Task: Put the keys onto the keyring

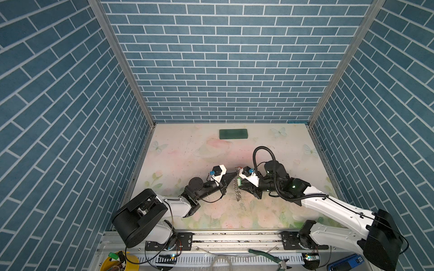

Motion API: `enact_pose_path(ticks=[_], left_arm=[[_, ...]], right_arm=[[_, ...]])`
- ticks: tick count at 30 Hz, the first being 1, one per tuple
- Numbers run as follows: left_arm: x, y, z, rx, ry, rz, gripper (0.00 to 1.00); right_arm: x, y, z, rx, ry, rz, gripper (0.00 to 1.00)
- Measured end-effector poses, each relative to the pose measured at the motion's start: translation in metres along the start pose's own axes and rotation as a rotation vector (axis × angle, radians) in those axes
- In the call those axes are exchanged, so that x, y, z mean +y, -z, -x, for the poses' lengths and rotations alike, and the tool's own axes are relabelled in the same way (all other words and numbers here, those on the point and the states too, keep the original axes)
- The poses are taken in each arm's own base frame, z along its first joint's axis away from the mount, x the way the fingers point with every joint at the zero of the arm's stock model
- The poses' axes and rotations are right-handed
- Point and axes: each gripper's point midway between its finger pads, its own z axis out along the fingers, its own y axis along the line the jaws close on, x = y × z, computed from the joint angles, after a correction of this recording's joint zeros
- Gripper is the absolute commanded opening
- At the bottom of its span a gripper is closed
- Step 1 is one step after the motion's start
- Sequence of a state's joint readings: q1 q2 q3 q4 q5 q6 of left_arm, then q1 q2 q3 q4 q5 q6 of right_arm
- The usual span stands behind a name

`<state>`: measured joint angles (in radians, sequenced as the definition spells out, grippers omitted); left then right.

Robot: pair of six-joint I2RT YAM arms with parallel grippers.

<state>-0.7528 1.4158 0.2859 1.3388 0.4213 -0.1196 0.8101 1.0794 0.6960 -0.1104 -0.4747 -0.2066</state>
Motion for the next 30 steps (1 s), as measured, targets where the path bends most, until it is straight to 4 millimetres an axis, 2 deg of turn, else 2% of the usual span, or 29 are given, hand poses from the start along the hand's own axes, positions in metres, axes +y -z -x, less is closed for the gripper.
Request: enact_pose_path(ticks=[4, 8, 15, 30], left_arm=[[-0.006, 0.001, 0.001, -0.001, -0.004, -0.042, 0.0], [-0.013, 0.001, 0.0, 0.005, -0.003, -0.085, 0.0], [-0.028, 0.002, -0.001, 0.012, -0.005, -0.17, 0.0], [-0.052, 0.002, 0.009, 0.003, 0.002, -0.328, 0.0]], right_arm=[[-0.007, 0.018, 0.008, -0.055, 0.0, -0.029, 0.2], [-0.005, 0.026, 0.015, -0.115, 0.01, -0.011, 0.21], [0.002, 0.028, 0.021, -0.162, 0.017, 0.037, 0.11], [0.019, 0.031, 0.022, -0.187, 0.008, 0.171, 0.1]])
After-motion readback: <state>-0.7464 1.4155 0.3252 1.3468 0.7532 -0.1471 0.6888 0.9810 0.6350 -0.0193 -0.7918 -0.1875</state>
